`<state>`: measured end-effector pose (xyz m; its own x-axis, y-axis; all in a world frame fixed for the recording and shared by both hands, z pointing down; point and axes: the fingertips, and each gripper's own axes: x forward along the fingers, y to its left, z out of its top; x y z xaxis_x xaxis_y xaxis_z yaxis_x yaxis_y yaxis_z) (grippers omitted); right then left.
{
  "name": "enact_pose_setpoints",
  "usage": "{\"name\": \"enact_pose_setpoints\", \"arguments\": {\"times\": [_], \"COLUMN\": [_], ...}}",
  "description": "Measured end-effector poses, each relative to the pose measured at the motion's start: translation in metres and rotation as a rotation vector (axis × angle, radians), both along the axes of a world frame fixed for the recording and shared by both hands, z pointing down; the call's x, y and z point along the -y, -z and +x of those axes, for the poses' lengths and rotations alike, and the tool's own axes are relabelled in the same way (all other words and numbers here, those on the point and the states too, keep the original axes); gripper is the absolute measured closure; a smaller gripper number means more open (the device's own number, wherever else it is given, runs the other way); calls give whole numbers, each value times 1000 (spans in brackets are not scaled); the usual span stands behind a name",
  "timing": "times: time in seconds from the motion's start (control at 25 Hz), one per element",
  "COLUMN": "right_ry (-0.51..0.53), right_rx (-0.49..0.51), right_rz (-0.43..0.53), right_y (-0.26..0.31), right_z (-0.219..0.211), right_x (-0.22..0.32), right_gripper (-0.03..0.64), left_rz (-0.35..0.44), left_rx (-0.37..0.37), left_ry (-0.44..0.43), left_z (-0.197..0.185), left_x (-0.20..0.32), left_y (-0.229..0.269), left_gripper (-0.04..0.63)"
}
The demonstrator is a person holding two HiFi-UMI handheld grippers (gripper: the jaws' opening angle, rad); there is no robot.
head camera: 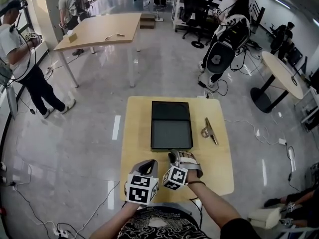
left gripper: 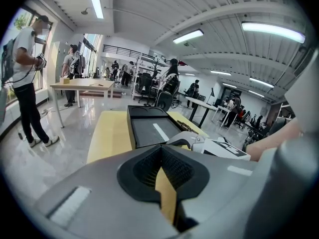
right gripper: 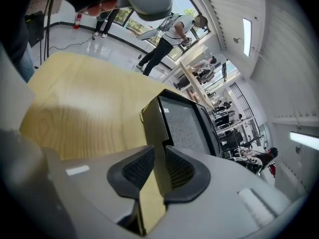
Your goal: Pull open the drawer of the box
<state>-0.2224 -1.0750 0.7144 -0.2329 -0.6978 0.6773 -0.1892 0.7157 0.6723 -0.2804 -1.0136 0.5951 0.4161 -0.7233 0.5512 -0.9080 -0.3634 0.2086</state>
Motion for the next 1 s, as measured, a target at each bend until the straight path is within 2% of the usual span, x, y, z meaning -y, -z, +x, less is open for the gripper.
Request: {"name": "enact_pose_setpoints", "arguments": {"times": [0.28, 0.6, 0.84, 1.0], "right_ry": [28, 78, 95, 83], "right_rx": [-59, -193, -221, -225], "right_rz": [48, 134, 144, 110], "right_y": [-3, -9, -16, -20], "right_z": [19, 28, 36, 41], "right_x": [9, 35, 38, 26], "right_gripper": [563, 580, 578, 571], "left_rz": [-2, -5, -10, -9], "left_rx": [6, 9, 11, 9], "left_ry": [8, 18, 21, 16], "left_z": [18, 20, 29, 32], "left_x": [7, 27, 30, 16], "left_y": [-3, -6, -15, -14], "left_gripper": [583, 583, 583, 583]}}
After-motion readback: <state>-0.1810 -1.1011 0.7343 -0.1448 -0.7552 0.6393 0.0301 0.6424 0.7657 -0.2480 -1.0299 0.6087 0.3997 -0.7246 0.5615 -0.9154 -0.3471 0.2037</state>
